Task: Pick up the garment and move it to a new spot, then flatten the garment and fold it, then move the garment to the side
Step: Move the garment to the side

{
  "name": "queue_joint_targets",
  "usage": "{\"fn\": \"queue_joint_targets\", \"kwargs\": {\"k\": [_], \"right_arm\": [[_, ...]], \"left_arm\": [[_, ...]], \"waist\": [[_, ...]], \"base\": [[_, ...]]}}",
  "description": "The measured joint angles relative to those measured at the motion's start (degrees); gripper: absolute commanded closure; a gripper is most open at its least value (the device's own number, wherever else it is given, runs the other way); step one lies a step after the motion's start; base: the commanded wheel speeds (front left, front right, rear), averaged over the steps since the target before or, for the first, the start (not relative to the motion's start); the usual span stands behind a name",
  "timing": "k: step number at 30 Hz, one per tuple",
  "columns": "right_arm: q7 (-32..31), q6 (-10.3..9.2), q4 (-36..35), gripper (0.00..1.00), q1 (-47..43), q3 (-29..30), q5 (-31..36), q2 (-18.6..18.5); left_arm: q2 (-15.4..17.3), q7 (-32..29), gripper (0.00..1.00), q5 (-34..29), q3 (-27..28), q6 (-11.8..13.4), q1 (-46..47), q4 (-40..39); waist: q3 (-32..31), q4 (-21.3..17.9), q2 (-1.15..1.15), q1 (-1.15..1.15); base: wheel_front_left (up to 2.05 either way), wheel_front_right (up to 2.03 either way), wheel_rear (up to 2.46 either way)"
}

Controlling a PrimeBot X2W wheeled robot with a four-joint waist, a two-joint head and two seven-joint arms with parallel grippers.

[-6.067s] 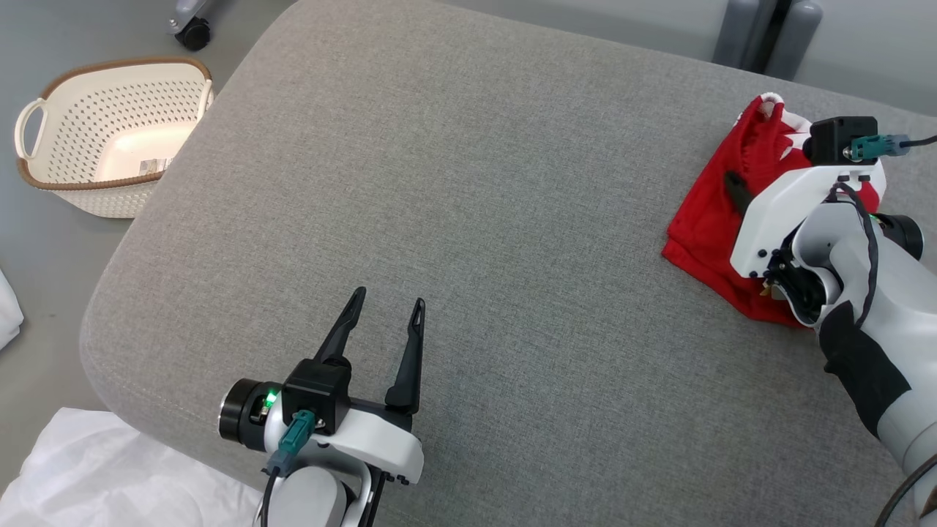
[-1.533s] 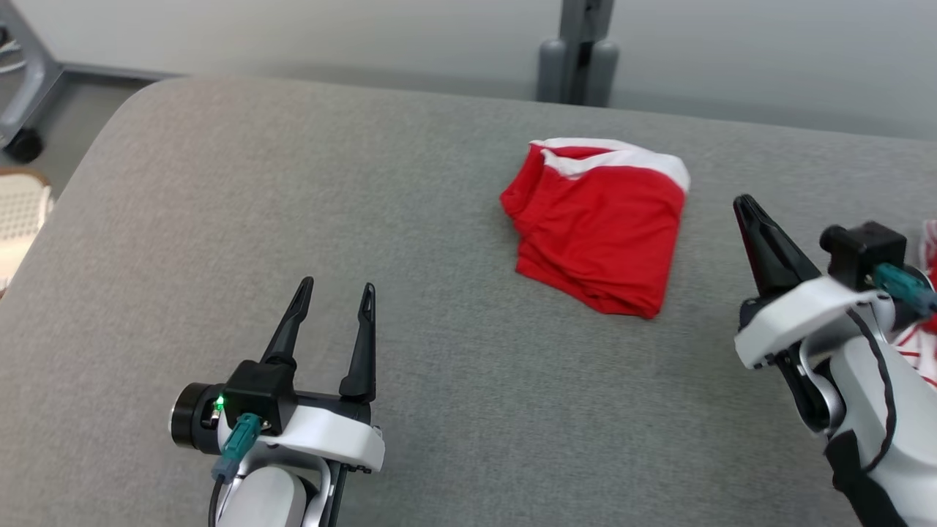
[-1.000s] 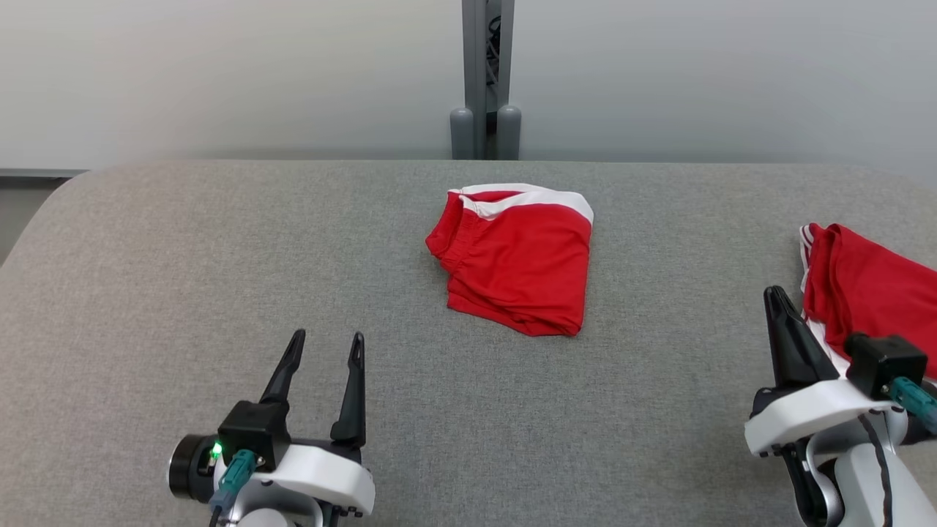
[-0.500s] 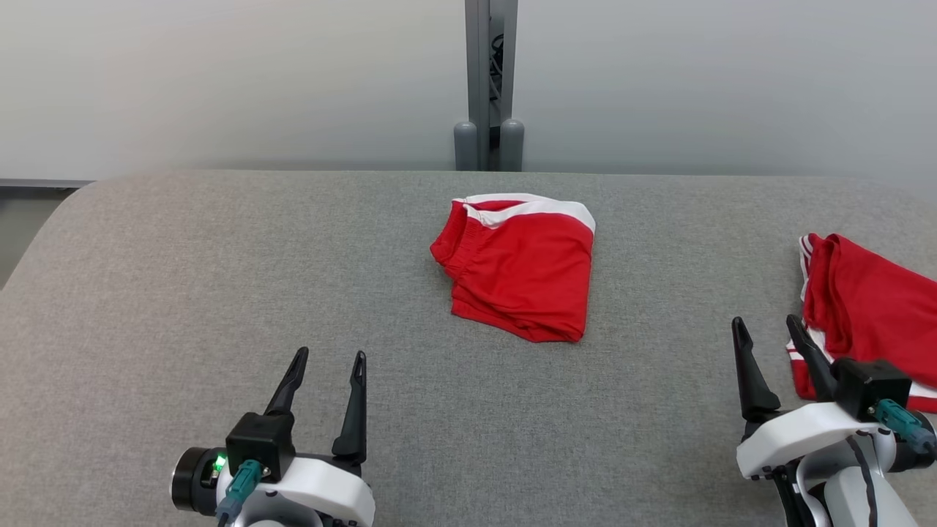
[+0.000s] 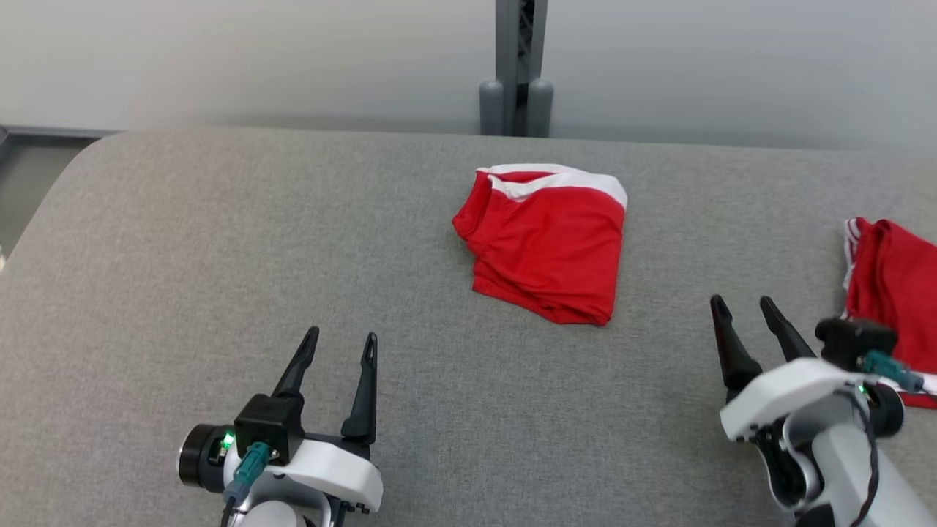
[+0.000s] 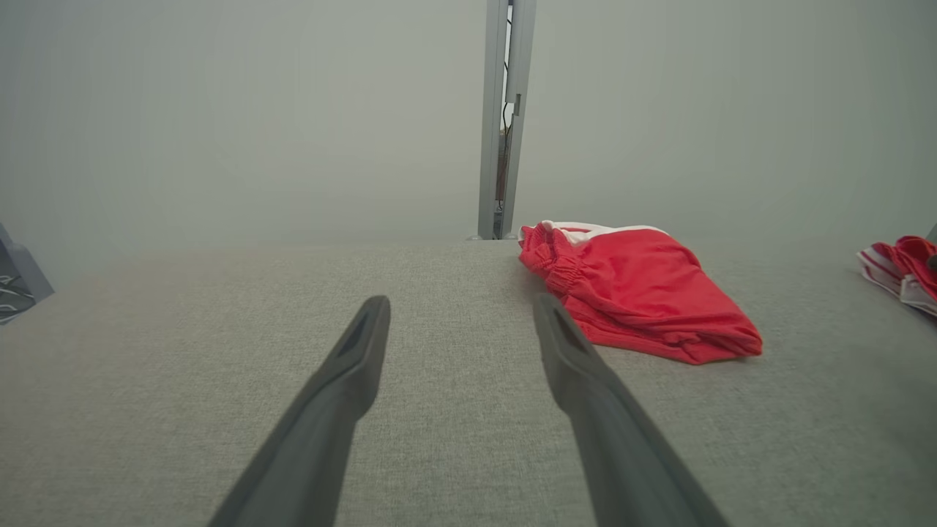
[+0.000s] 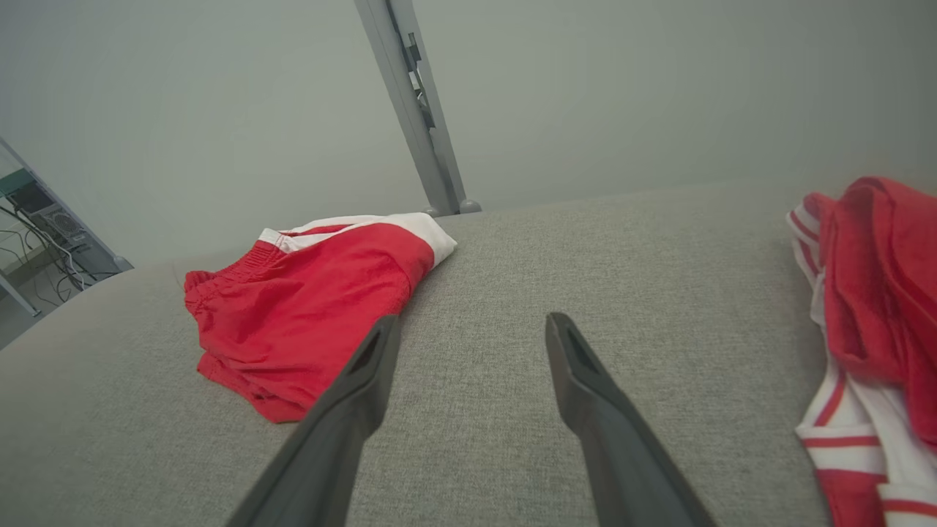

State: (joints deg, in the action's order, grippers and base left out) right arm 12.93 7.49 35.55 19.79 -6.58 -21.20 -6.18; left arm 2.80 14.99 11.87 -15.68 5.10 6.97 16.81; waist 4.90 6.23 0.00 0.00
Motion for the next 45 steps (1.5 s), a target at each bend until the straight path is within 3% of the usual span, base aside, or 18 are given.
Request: {"fn": "queue_joint_targets", "kwargs": {"k": [8, 16, 25, 38, 39, 40, 41, 42, 45], "right_arm": [[-14.24, -0.01, 2.02, 0.0, 10.03, -5.87, -23.02, -3.87], [-24.88, -0.01, 6.51, 0.0, 15.7, -6.22, -37.72, -6.2], [-27.61, -0.02, 12.32, 0.0, 20.96, -6.34, -44.01, -8.26], [-29.06, -0.09, 17.19, 0.0, 27.97, -8.88, -45.78, -9.45], [-29.04, -0.09, 17.48, 0.21, 28.37, -9.4, -45.45, -9.49], [-28.98, -0.08, 17.7, 0.57, 28.77, -10.14, -45.02, -9.59], [-28.83, -0.08, 17.88, 0.84, 29.24, -10.66, -44.77, -9.69], [-28.64, -0.08, 17.98, 1.0, 29.48, -11.0, -44.76, -9.7], [-27.74, 0.0, 17.93, 1.0, 30.29, -12.65, -44.18, -9.93]], "left_arm": [[0.03, 0.0, 0.0, 0.22, -1.55, 0.0, 2.92, -0.15], [0.04, -0.01, 0.0, 0.97, -4.26, 0.52, 4.64, -0.43], [0.04, 0.0, 0.0, 1.88, -5.84, 1.35, 5.37, -1.13], [0.02, 0.0, 0.0, 2.36, -7.24, 2.53, 6.23, -2.22], [0.02, 0.0, 0.0, 2.37, -7.25, 2.53, 6.23, -2.26], [0.03, 0.0, 0.0, 2.37, -7.28, 2.54, 6.26, -2.3], [0.02, 0.0, 0.0, 2.38, -7.34, 2.55, 6.31, -2.33], [0.02, 0.0, 0.0, 2.48, -7.37, 2.61, 6.37, -2.36], [0.01, 0.0, 0.0, 2.81, -7.47, 2.87, 6.53, -2.44]], "waist": [[4.9, 2.43, 0.0, 0.0], [8.92, 6.78, 0.0, 0.0], [12.21, 11.8, 0.0, 0.0], [15.38, 15.48, 0.0, 0.0], [15.54, 15.6, 0.0, 0.0], [15.67, 15.69, 0.0, 0.0], [15.8, 15.76, 0.0, 0.0], [15.92, 15.8, 0.0, 0.0], [16.14, 15.78, 0.0, 0.0]], "base": [[0.0, 0.0, 0.0], [0.0, 0.0, 0.0], [0.0, 0.0, 0.0], [0.0, 0.0, 0.0], [0.0, 0.0, 0.0], [0.0, 0.0, 0.0], [0.0, 0.0, 0.0], [0.0, 0.0, 0.0], [0.0, 0.0, 0.0]]}}
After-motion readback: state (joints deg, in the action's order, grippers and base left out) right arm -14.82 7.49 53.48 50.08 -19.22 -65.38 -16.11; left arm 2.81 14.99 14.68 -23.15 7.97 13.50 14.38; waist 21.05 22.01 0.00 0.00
